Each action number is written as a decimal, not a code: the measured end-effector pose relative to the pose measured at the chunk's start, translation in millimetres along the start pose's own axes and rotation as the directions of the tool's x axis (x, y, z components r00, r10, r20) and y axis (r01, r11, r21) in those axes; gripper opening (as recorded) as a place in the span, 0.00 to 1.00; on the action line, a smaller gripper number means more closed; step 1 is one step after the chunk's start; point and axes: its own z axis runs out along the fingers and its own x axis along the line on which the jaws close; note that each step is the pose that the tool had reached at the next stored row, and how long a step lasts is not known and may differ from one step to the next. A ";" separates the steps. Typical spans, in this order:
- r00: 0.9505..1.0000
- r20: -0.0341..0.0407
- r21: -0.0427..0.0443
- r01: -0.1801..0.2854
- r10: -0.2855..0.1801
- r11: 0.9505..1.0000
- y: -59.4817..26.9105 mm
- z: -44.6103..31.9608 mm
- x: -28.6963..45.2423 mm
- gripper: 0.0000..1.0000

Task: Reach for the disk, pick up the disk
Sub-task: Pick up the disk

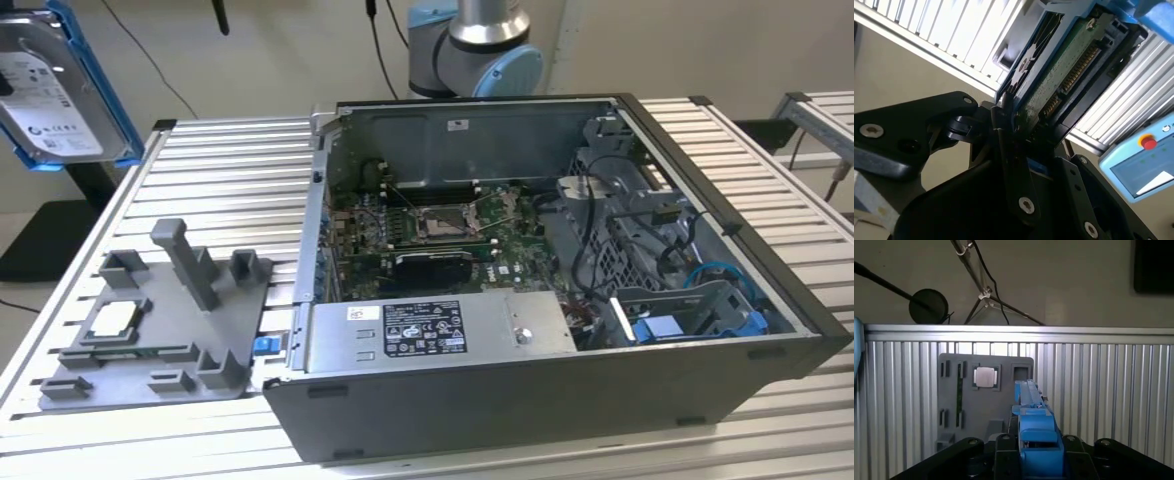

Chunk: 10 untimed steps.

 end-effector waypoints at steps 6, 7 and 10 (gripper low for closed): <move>1.000 0.000 0.000 0.002 -0.002 1.000 0.2 -14.8 -0.4 0.00; 1.000 0.000 0.000 0.002 -0.002 1.000 0.3 -17.4 -0.5 0.00; 1.000 0.000 0.000 0.003 -0.003 1.000 0.3 -25.3 -0.7 0.00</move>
